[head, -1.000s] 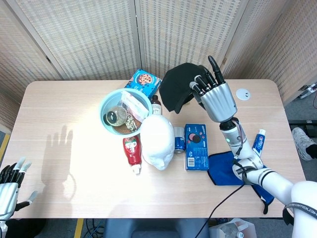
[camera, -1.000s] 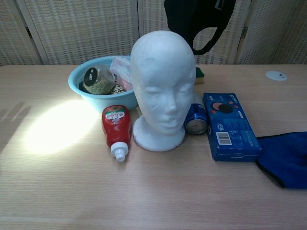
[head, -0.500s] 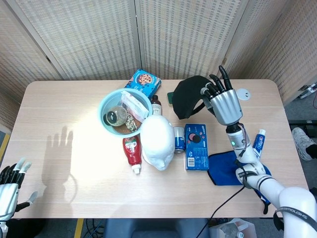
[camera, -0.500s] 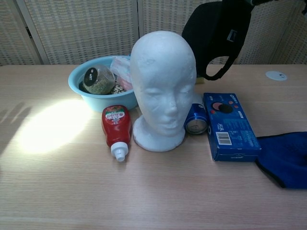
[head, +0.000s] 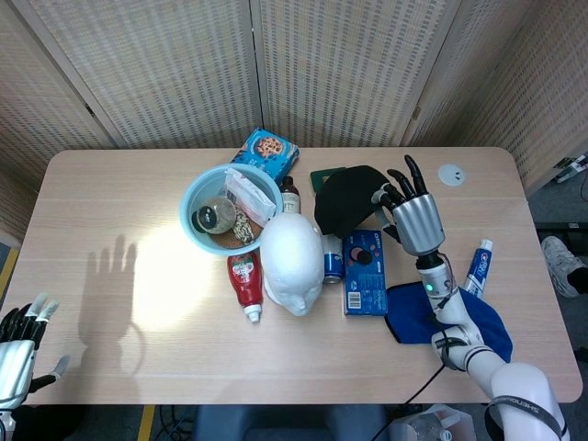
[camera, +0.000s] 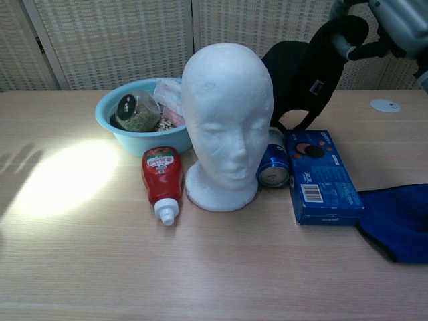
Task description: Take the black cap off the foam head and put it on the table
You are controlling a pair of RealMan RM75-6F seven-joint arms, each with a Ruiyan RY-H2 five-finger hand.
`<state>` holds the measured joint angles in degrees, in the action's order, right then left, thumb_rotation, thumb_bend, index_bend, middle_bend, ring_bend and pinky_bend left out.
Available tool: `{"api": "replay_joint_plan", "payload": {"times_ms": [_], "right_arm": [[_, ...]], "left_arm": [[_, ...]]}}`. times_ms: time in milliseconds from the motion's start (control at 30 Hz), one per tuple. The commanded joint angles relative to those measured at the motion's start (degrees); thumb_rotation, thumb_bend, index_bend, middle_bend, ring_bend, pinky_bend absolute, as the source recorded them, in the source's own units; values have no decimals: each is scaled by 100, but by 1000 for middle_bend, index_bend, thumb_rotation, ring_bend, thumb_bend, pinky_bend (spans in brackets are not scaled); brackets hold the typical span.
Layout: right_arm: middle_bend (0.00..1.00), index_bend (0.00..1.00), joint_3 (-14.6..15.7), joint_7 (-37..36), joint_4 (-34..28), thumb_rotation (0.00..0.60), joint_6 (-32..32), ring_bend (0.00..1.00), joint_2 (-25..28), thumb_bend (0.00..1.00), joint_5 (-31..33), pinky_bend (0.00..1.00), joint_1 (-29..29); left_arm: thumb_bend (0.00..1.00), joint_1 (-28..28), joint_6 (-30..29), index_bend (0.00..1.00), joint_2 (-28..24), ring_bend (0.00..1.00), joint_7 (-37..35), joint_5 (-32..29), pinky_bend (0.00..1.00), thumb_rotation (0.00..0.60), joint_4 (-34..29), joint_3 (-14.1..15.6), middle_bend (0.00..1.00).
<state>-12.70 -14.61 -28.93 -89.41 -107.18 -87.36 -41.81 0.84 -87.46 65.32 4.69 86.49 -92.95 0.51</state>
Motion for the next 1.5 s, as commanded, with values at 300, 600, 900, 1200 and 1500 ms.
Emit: {"api": "replay_joint_plan", "payload": {"times_ms": [300,600,900,1200,1500], "right_arm": [[512,978,463,-525,-44,600,-425,231,24,609,-164,0,760],[409,839,966,-420,-336,600,-552,218,299,440,-521,0,1198],[327,685,1231,-124,-902,600,-503,150,639,337,-692,0,1483],[40,252,1389,693,-2090,600,56,0,1222,12,-606,0,1707],[0,0,1323,1823,-3605,600,566,0,1985,0,-564,0,1637]], "left_arm": [[246,-15,15,0,7,0,-32,36,0,600,22,11,0],[246,-52,35,0,3,0,72,99,0,600,-64,23,0],[246,-15,-12,0,-13,0,113,103,0,600,-111,46,0],[246,-5,-32,0,-2,0,143,147,0,600,-127,67,0],[246,16,-69,0,3,0,178,170,0,600,-152,80,0]]}}
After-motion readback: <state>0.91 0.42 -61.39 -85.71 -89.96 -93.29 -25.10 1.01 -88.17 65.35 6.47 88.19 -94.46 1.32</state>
